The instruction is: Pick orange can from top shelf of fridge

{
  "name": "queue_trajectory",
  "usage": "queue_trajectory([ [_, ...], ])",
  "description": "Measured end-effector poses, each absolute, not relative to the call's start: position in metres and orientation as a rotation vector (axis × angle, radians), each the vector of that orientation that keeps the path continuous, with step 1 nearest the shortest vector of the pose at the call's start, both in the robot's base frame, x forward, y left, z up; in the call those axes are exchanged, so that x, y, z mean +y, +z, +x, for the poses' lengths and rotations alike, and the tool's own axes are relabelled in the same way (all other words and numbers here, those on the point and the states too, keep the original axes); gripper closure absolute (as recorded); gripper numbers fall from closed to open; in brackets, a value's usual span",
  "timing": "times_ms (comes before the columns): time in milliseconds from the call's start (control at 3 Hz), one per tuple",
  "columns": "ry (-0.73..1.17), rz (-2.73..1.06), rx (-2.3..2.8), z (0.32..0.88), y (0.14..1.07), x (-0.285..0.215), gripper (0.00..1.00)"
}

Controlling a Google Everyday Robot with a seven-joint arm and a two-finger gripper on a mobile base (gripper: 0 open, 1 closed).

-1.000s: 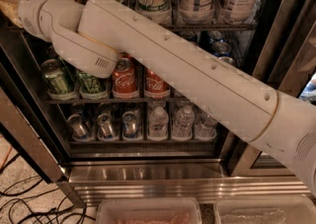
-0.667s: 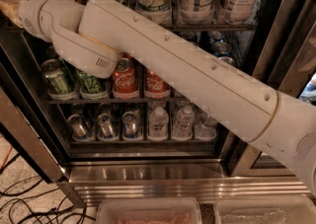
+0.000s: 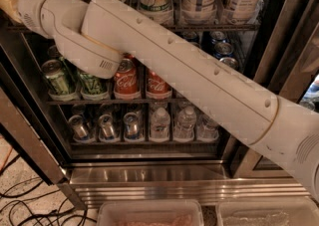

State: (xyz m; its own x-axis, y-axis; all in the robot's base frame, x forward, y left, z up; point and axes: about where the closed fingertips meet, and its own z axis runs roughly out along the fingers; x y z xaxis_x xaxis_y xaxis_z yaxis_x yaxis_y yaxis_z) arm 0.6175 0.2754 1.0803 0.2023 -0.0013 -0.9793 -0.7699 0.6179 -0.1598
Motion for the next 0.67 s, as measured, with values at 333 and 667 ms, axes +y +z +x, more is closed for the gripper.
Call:
queue_trajectory([
  [333,0.617,-0.747,1.246,0.6172,1.0866,0.2738,1.00],
  [667,0.611,-0.746,1.230,0.6159,1.0923,0.2725,1.00],
])
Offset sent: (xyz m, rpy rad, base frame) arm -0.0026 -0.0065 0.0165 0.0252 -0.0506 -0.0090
